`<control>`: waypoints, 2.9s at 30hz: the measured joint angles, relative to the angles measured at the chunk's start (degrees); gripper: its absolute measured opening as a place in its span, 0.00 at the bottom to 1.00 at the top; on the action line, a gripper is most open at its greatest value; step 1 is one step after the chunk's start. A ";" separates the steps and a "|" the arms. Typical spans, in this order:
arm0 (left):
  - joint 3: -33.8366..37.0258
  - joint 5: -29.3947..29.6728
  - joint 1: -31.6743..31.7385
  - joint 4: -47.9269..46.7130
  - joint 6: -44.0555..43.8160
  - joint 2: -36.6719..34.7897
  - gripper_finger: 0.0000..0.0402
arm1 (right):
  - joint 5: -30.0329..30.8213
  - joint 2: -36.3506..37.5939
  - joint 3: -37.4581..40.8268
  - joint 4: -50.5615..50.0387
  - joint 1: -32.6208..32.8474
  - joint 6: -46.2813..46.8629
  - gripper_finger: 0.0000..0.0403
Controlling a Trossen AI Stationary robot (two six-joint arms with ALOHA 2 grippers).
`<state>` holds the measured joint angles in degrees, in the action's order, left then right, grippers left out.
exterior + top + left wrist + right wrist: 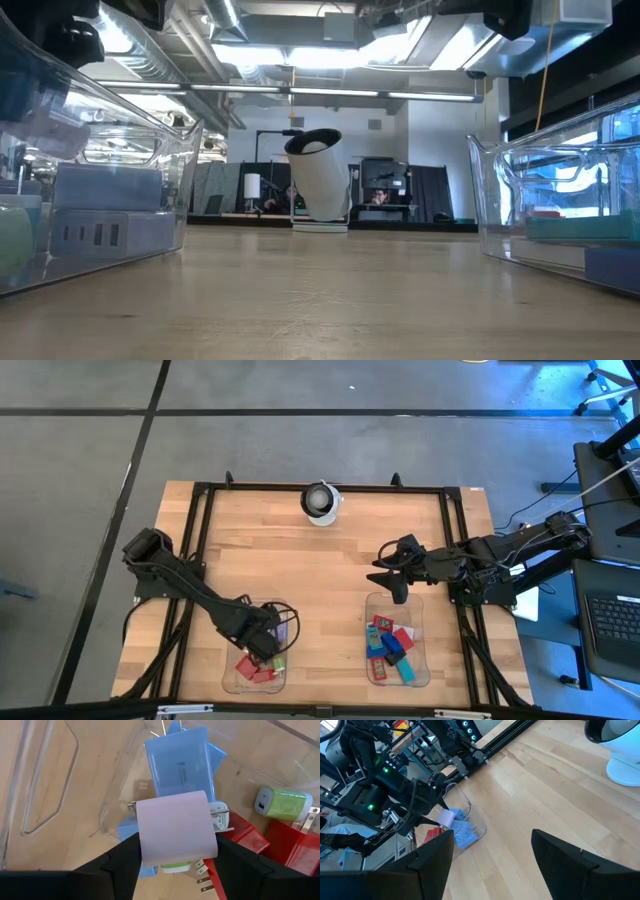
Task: Pick & Place Office items
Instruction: Put the pink charger adapter into the left transparent bin, then return to Home Position
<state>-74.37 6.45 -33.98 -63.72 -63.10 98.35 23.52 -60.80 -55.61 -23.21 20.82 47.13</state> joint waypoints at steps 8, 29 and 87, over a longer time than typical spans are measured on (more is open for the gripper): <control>0.00 5.92 0.00 -0.46 -1.39 -0.17 0.57 | -0.40 0.00 0.00 0.00 0.00 -1.28 0.67; -0.04 14.43 0.70 -1.56 -14.11 -1.22 0.56 | -0.41 0.00 0.00 -0.01 -0.02 -1.38 0.67; 0.04 52.57 1.36 -19.42 4.35 -55.76 0.56 | 3.02 32.54 25.01 -2.02 -12.24 -9.02 0.67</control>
<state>-74.32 59.01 -32.62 -83.14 -58.76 42.59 26.54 -28.25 -30.60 -25.23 8.58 38.11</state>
